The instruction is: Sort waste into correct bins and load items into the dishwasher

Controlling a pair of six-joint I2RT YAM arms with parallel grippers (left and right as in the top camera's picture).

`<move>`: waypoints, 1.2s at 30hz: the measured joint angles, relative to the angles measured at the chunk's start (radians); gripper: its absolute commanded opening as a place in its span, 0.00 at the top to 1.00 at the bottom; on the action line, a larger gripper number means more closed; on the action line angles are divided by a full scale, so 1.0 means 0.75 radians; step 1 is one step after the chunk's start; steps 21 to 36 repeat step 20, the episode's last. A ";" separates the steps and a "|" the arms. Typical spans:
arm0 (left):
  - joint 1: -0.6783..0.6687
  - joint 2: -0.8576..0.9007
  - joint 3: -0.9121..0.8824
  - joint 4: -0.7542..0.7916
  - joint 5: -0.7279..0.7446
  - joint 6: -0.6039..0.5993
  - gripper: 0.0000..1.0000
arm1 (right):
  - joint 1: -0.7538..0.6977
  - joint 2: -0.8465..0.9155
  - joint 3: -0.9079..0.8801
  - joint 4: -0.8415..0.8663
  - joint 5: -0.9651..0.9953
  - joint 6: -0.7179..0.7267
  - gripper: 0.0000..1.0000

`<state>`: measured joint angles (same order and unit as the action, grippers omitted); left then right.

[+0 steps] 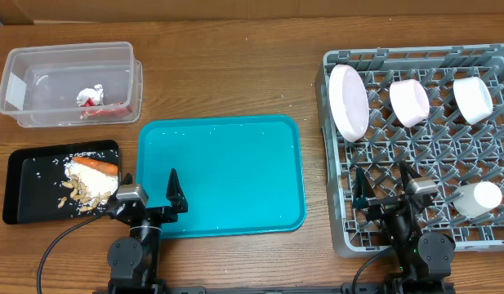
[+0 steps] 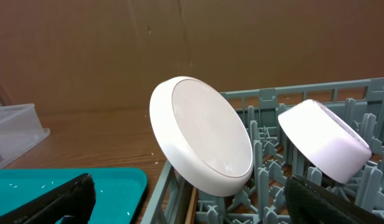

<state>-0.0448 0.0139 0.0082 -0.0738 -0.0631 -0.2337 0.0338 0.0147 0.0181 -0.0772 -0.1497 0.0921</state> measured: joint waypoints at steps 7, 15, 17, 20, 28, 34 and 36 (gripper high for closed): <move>0.000 0.000 0.000 -0.001 0.003 0.000 0.00 | 0.000 0.000 0.000 0.000 0.001 0.000 0.00; 0.000 0.000 0.000 -0.001 0.005 0.000 0.00 | 0.000 0.000 0.000 0.000 0.000 0.000 0.00; 0.000 0.000 0.000 -0.001 0.005 0.000 0.00 | 0.000 0.000 0.000 0.001 0.000 0.000 0.00; 0.000 0.000 0.000 -0.001 0.005 0.000 0.00 | -0.001 0.000 0.000 0.001 0.001 0.000 0.00; 0.000 0.000 0.000 -0.001 0.005 0.000 0.00 | -0.001 0.000 0.000 0.001 0.001 0.000 0.00; 0.000 0.000 0.000 -0.001 0.005 0.000 0.00 | -0.001 0.000 0.000 0.001 0.001 0.000 0.00; 0.000 0.000 0.000 -0.001 0.005 0.000 0.00 | -0.001 0.000 0.000 0.001 0.001 0.000 0.00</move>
